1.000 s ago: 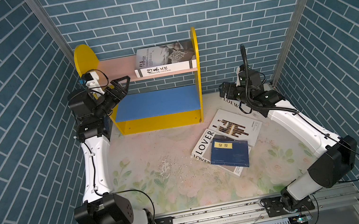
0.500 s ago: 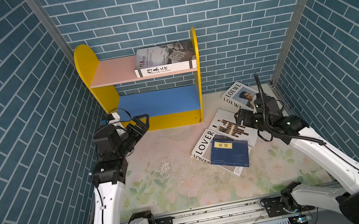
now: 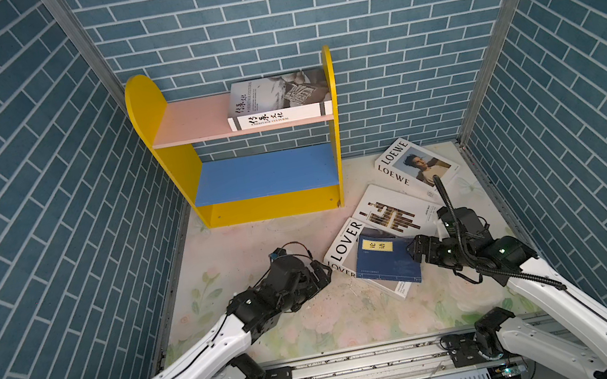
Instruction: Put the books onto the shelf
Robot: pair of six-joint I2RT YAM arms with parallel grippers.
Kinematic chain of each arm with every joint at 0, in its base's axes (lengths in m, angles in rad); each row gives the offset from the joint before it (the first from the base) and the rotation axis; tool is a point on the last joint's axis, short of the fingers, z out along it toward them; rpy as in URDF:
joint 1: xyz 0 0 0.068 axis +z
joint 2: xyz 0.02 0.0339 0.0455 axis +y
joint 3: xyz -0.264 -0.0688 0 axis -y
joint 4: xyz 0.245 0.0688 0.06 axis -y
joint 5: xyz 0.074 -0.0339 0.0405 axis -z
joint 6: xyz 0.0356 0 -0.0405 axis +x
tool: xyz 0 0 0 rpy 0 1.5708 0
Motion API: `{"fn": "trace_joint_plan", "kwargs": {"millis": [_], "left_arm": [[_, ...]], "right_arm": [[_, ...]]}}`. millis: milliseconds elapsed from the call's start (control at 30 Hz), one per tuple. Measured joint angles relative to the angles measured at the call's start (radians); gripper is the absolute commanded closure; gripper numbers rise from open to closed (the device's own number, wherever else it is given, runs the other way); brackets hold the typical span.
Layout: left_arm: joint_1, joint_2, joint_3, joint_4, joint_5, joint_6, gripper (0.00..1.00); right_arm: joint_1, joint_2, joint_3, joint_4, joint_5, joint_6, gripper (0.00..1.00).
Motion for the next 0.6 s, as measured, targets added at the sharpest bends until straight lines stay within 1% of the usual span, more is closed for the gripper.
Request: {"fn": "trace_joint_plan", "kwargs": {"millis": [33, 133, 233, 367, 500, 600], "left_arm": [[-0.022, 0.065, 0.004, 0.039, 0.0, -0.011, 0.0], [-0.05, 0.228, 0.008, 0.17, 0.016, -0.044, 0.0], [-0.056, 0.336, -0.006, 0.33, 0.028, -0.091, 0.0], [-0.071, 0.404, -0.025, 0.489, 0.035, -0.137, 0.01], [-0.078, 0.447, -0.016, 0.583, 0.055, -0.161, 0.04], [-0.089, 0.481, -0.013, 0.652, 0.067, -0.19, 0.07]], "right_arm": [[0.0, 0.019, -0.005, 0.014, -0.012, -0.005, 0.05], [0.0, 0.085, -0.011, 0.066, -0.039, -0.025, 0.05], [0.0, 0.158, 0.002, 0.11, -0.047, -0.049, 0.06], [0.0, 0.243, 0.029, 0.158, -0.047, -0.083, 0.06], [0.0, 0.306, 0.036, 0.203, -0.05, -0.109, 0.07], [0.0, 0.354, 0.037, 0.237, -0.056, -0.119, 0.09]]}}
